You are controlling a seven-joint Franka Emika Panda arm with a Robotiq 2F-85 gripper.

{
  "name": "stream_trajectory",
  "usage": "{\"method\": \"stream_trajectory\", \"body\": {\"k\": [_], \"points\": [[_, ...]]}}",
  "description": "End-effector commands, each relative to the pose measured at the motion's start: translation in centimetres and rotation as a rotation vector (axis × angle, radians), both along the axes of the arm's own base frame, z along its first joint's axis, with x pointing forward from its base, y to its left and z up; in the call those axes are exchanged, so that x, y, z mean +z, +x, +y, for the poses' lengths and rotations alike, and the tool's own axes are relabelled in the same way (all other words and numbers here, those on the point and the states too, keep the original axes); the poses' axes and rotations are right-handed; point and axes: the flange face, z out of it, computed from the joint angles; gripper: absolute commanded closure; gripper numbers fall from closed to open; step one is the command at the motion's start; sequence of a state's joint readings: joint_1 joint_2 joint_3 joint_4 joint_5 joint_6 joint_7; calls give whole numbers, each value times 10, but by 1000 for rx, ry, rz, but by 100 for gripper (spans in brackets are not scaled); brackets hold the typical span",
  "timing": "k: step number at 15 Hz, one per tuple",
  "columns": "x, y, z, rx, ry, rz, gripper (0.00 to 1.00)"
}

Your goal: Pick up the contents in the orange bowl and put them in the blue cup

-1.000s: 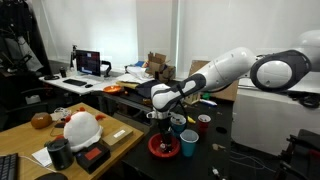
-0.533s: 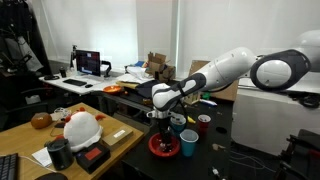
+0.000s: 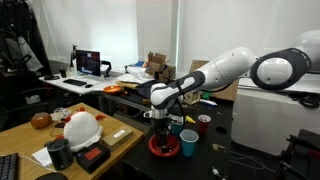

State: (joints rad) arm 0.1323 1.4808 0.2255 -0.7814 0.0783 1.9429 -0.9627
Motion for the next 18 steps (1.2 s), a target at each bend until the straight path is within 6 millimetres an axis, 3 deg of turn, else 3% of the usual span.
{"method": "stream_trajectory", "body": {"k": [1,10,18], "points": [[1,-1,5,-24,38,14,0],[-15,-20,28,-11,46,56,0],[-9,-24,46,12,79,72,0]]}}
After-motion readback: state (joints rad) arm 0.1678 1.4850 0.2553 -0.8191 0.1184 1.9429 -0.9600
